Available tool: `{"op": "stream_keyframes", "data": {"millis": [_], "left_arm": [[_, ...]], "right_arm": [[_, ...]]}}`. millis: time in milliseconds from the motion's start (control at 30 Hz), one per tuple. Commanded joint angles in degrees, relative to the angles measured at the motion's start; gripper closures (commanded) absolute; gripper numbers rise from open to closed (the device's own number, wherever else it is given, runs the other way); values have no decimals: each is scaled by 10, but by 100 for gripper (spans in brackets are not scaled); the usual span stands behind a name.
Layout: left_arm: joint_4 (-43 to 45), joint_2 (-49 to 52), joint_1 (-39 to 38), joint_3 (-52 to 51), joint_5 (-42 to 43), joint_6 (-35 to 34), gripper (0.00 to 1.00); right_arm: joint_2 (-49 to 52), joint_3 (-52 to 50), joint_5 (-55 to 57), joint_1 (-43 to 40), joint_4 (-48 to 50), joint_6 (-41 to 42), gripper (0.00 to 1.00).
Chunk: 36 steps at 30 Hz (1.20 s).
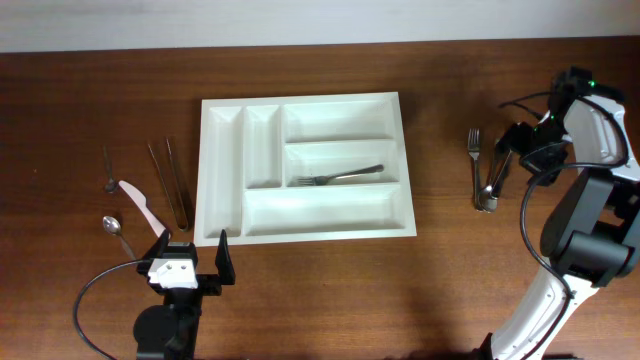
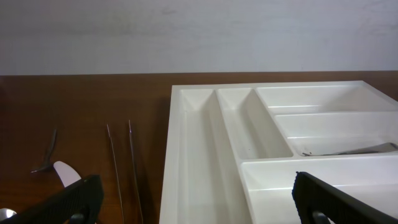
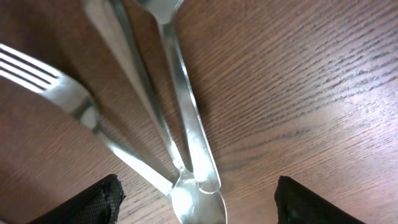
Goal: Pack container
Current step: 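Lower the right gripper onto the right cutlery and grasp a spoon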
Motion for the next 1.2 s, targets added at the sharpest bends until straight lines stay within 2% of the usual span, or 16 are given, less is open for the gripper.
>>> {"op": "stream_keyframes", "data": {"millis": [0,167,467,867,1167], "left_arm": [[2,-5,-1,-4,5,9,1],[2,-5,-1,-4,5,9,1],[2,-5,-1,-4,4,9,1],[2,-5,-1,-4,5,9,1],[2,-5,-1,-4,5,9,1]], "right_arm": [[-2,-11,19,0,8,35,20],[-2,-12,30,0,19,61,22],[5,-20,38,0,48,62,25],[61,-20,41,0,48,63,27],[65,-20,60,0,48,63,38]]}}
